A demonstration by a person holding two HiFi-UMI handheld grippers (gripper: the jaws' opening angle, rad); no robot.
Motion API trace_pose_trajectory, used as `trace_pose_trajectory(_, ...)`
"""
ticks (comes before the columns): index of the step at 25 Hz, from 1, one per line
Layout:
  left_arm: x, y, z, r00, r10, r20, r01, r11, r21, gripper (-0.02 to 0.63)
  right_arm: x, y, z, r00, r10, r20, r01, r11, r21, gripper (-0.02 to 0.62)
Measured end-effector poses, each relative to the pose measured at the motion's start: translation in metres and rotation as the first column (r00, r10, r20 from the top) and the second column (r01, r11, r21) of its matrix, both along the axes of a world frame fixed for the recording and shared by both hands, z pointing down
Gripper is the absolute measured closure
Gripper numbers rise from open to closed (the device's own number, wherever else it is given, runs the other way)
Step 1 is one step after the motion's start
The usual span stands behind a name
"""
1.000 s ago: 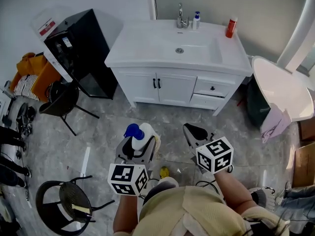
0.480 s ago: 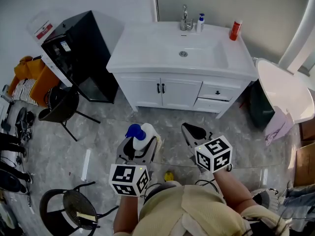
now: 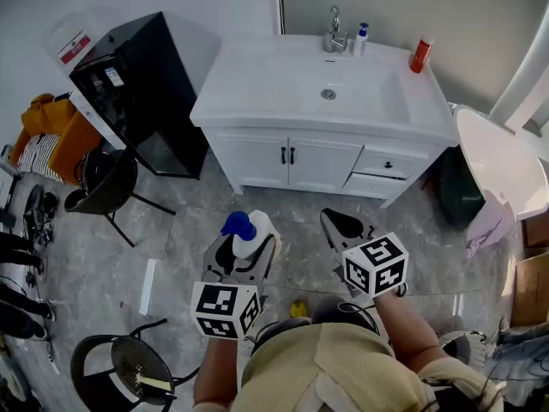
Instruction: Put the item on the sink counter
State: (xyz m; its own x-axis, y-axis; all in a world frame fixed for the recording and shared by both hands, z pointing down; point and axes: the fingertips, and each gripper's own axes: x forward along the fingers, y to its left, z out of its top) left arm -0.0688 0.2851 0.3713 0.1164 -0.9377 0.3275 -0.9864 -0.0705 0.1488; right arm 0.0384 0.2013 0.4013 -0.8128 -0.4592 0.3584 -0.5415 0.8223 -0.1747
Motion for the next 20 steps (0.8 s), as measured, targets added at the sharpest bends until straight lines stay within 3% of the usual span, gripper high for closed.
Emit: trace_pose_trajectory(20, -0.028, -0.101, -0.005, 1.000, -0.004, -0.003, 0.004, 1.000, 0.008, 0.310, -0.020, -0.097, -0.006, 1.000, 0.013, -0.005, -0.013, 1.000, -0.001, 0.569)
